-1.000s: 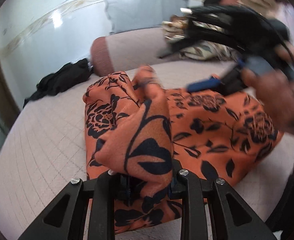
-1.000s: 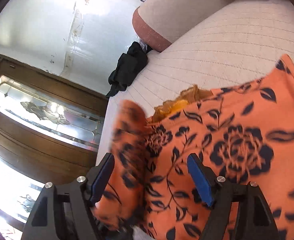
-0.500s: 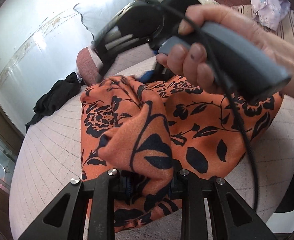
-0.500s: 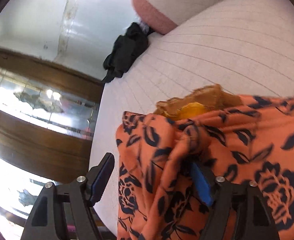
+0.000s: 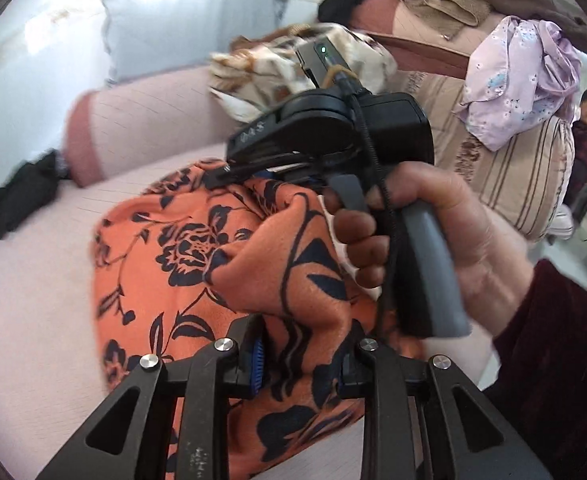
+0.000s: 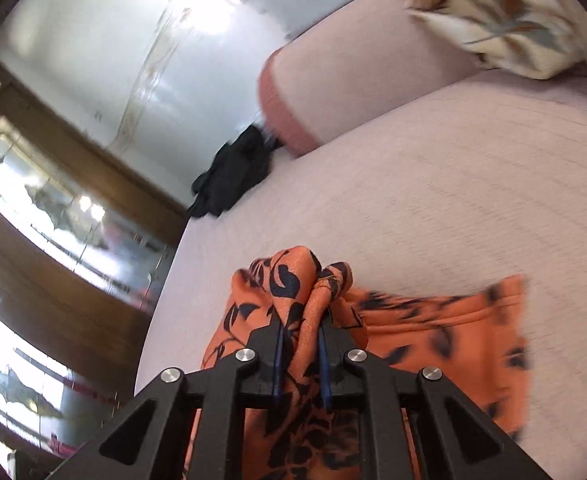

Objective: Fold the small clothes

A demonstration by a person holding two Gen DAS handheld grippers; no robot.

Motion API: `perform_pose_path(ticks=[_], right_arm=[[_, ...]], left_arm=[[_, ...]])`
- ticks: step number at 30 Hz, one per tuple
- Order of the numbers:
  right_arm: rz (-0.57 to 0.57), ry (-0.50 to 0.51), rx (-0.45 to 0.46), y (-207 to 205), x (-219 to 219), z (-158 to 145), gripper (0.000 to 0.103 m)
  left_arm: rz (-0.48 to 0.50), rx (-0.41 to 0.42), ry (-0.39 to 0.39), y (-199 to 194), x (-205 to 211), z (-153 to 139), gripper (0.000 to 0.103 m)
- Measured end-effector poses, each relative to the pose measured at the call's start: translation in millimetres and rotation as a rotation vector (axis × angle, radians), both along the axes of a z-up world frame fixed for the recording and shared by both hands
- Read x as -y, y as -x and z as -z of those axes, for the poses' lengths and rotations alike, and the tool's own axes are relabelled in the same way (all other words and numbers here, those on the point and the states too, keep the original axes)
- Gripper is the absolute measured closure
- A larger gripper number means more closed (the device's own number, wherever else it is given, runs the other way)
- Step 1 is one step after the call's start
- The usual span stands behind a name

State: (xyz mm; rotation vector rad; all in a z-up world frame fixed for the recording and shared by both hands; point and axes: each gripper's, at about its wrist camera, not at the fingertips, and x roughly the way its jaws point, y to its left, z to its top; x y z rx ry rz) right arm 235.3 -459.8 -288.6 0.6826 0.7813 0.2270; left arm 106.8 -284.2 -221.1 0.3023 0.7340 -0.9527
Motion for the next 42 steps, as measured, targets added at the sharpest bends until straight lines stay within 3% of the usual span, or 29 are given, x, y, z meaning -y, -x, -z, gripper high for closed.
perform_pose_path(ticks=[5,10,12,13,14,15,18,22,25,27,29,31,34,35,39,42], right_arm=[[0.079,0.006,-0.060,3.5,58.4,23.3,0.089],[0.029,-0.015,-0.161,-6.9,74.8,52.6,0.084],[0.041,-0.035,-0.171,-5.0,81.3,49.2,0.064],[0.056,-0.041,-0.169,-1.8,84.5,45.9,0.059],[0.078,-0.038,-0.159,2.5,87.1,41.3,0.048],[0.111,-0.021,-0.142,9.0,90.4,33.9,0.047],[0.127,0.006,-0.061,35.0,93.0,9.9,0.047],[0.063,0.010,0.073,70.7,65.5,-28.1,0.049],[-0.021,0.016,0.168,87.5,30.5,-53.3,0.051],[-0.071,0.037,0.173,94.9,8.2,-59.4,0.055],[-0.108,0.060,0.145,104.6,-9.4,-52.5,0.056],[-0.123,0.121,0.048,109.8,-23.5,-34.2,0.058],[-0.107,0.133,-0.165,122.7,-22.0,5.5,0.063],[-0.106,0.137,-0.199,129.8,-20.6,13.9,0.064],[-0.107,0.175,-0.248,158.9,-21.0,31.8,0.065],[-0.110,0.221,-0.267,158.3,-29.3,31.5,0.065]], left_arm=[[0.030,-0.127,-0.032,-11.6,39.9,28.5,0.066],[0.056,-0.124,-0.045,2.3,12.6,26.2,0.046],[0.051,-0.080,-0.033,10.6,-13.0,14.6,0.042],[0.038,-0.055,-0.028,13.9,-26.8,9.5,0.040],[0.019,-0.027,-0.026,15.8,-38.5,5.7,0.039],[-0.010,0.004,-0.028,14.3,-50.4,1.6,0.036],[-0.114,0.064,-0.011,5.4,-80.2,-2.0,0.034],[-0.252,0.048,-0.058,-17.4,-99.7,7.3,0.034],[-0.293,0.042,-0.111,-25.3,-98.3,20.5,0.034],[-0.293,0.041,-0.162,-28.0,-90.7,36.5,0.034],[-0.280,0.042,-0.226,-29.9,-83.5,54.0,0.034],[-0.282,0.028,-0.290,-29.0,-86.4,71.9,0.032],[-0.277,-0.011,-0.263,-28.5,-100.1,77.0,0.032],[-0.272,-0.015,-0.260,-27.6,-103.4,78.6,0.031],[-0.256,0.012,-0.248,-22.9,-107.3,83.5,0.031],[-0.255,-0.009,-0.203,-27.8,-111.5,79.6,0.032]])
